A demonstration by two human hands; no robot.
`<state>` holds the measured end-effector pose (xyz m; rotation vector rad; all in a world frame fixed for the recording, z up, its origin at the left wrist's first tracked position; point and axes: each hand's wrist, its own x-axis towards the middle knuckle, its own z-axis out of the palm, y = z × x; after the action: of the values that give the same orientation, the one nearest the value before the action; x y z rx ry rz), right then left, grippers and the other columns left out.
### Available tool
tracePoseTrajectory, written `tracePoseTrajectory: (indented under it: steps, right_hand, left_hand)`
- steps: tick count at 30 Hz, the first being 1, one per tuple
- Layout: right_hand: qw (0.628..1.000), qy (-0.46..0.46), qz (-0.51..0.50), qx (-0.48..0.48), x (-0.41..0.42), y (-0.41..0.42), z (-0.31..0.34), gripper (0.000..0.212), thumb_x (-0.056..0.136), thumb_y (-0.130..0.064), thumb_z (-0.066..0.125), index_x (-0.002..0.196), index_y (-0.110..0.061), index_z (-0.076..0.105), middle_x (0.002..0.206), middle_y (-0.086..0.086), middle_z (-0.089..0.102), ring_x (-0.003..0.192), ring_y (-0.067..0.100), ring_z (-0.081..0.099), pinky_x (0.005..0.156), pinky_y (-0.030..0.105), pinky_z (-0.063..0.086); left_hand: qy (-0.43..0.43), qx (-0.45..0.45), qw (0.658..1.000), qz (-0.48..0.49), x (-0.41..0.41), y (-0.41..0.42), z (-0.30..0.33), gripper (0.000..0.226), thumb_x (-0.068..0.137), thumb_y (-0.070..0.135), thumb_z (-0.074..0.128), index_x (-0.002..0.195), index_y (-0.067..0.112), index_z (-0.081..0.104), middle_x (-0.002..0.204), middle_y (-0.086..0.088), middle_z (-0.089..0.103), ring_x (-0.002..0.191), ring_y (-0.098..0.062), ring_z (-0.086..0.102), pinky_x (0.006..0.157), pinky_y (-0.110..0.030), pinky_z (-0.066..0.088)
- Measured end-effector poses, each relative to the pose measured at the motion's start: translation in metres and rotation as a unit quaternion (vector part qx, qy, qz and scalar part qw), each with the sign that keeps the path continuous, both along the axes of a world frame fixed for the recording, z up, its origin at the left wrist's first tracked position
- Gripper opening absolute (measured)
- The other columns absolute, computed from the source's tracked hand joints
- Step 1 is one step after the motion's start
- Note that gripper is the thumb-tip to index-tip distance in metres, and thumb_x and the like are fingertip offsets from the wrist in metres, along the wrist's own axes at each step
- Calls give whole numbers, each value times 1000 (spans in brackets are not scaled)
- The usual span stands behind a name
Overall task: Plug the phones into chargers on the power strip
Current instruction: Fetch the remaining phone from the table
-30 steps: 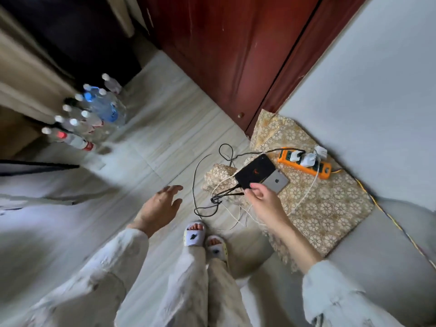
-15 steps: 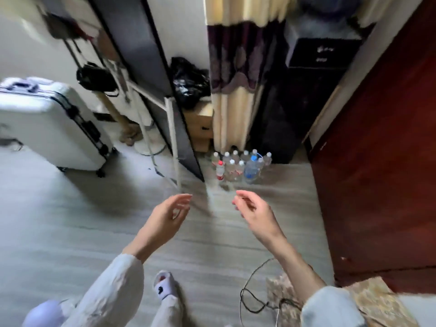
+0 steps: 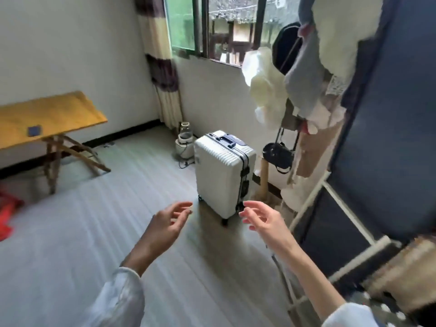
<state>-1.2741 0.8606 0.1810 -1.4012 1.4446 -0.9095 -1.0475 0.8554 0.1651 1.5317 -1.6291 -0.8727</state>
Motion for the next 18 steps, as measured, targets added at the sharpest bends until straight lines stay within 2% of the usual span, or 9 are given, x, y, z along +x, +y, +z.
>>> tracePoseTrajectory:
  steps: [2,5,8,12,15,18]
  right_hand:
    - [999,-7,40,-10,45,-48,5,24,92,-16,52,114,-9,59,97,11,69,85,20,64,83,34,51]
    - [996,-25,90,-14,108,-119,7,23,93,-14,51,112,-7,60,93,10,68,78,17,63,75,25,50]
    - [990,-38,133,-4,165,-185,2,22,93,-13,50,112,-7,59,89,8,66,78,18,62,70,24,47]
    - [982,-54,181,-6,249,-289,-5,21,93,-14,49,111,-7,59,90,8,66,78,19,61,66,22,46]
    - [974,-68,217,-16,315,-367,0,20,94,-13,49,110,-7,59,87,7,65,78,19,61,64,20,46]
    - [965,-72,253,-21,382,-437,13,19,93,-15,50,109,-10,60,88,7,67,79,20,63,70,27,48]
  left_hand:
    - [9,-4,999,48,44,-30,4,18,91,17,52,104,27,60,99,-2,69,93,-19,64,82,-27,50]
    - [21,0,994,110,104,-74,3,19,93,16,49,104,25,60,99,-1,69,94,-15,64,80,-23,47]
    - [22,3,988,151,154,-120,0,19,93,15,48,104,22,62,101,0,68,97,-14,62,86,-24,47]
    - [4,-17,978,208,228,-202,-4,19,93,18,49,103,19,65,104,2,66,98,-13,61,85,-22,45]
    - [5,-30,971,239,285,-266,0,18,93,18,49,101,21,64,104,1,67,98,-14,62,85,-23,46]
    - [11,-25,964,265,343,-316,8,19,93,21,49,96,33,63,102,9,66,99,-9,61,86,-23,48]
